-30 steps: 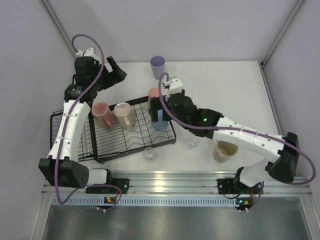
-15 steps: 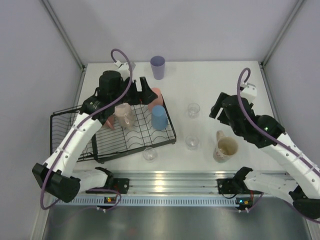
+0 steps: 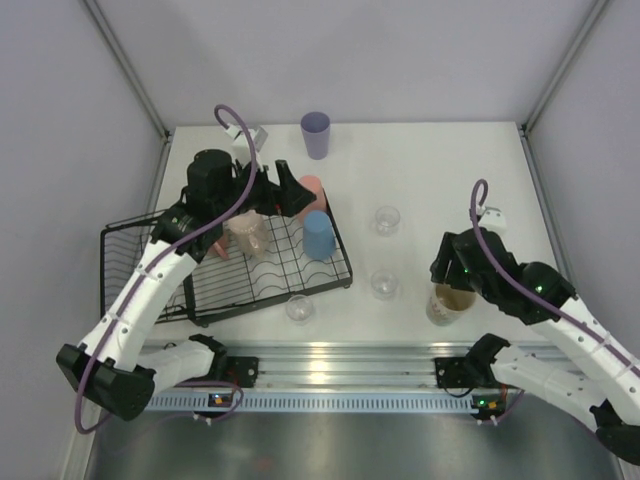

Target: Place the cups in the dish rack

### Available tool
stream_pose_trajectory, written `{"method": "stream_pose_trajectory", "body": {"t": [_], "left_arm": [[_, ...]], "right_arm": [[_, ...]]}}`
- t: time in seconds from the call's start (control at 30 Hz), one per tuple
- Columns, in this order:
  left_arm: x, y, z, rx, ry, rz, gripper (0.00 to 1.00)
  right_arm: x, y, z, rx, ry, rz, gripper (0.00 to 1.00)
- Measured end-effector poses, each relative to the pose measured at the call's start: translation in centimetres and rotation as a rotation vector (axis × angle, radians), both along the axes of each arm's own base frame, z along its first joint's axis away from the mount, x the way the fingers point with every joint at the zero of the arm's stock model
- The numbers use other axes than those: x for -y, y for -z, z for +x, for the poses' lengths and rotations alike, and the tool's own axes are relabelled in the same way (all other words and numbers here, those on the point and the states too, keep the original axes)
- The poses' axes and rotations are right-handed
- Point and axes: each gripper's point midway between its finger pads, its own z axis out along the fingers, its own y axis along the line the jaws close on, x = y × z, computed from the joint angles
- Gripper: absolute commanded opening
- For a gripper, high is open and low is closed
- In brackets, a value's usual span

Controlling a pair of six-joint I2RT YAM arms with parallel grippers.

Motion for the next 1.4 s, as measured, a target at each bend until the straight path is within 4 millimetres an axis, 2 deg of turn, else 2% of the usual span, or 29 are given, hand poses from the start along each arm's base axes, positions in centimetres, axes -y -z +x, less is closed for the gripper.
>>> {"method": "stream_pose_trajectory", "body": {"t": [0.1,0.13,0.27,0.33,0.4,0.5,0.57,0.63,0.83,0.93,1.13,1.4], "left_arm": [[0.2,0.0,-0.1,-0.001,0.011,-0.005,0.93],[0.2,0.0,-0.2,0.0,0.015,-0.007,0.93],[0.3,0.5,-0.2,-0.006,0.021,-0.007,0.93],[0.3,0.8,-0.2,-0.011,0.02,-0.005,0.93],[0.3,1.1,-0.2,-0.018,0.018,-0.005,0.93],[0.3,1.3,-0.2,-0.025,0.014,-0.005,0.92],[0.2,1.2,-0.2,-0.024,0.011,-0.006,0.92],[0.0,0.9,-0.3,-0.014,0.001,-0.007,0.92],[-0.4,0.2,-0.5,0.018,-0.013,-0.007,0.93],[-0.5,0.2,-0.5,0.022,-0.013,-0.003,0.93],[-0.5,0.5,-0.5,0.019,-0.012,0.004,0.93],[-0.5,1.0,-0.4,0.006,-0.012,0.01,0.93]], "right_arm": [[0.2,1.0,-0.6,-0.041,0.005,-0.012,0.63],[0.4,1.2,-0.7,-0.05,0.019,-0.018,0.68],[2.3,1.7,-1.1,-0.075,0.178,-0.022,0.72],[3.2,1.4,-1.1,-0.09,0.283,-0.002,0.72],[3.8,0.3,-0.7,-0.096,0.407,0.036,0.72],[4.0,-1.9,1.4,-0.078,0.562,0.112,0.7],[4.5,-2.1,2.3,-0.08,0.662,0.17,0.65],[5.7,-1.6,2.2,-0.087,0.758,0.209,0.6],[8.1,-2.1,0.9,-0.051,0.879,0.287,0.59],[8.3,-0.9,0.1,-0.072,0.877,0.278,0.57],[8.2,5.0,-2.7,-0.228,0.858,0.195,0.53],[7.9,5.9,-4.1,-0.227,0.8,0.228,0.51]]}}
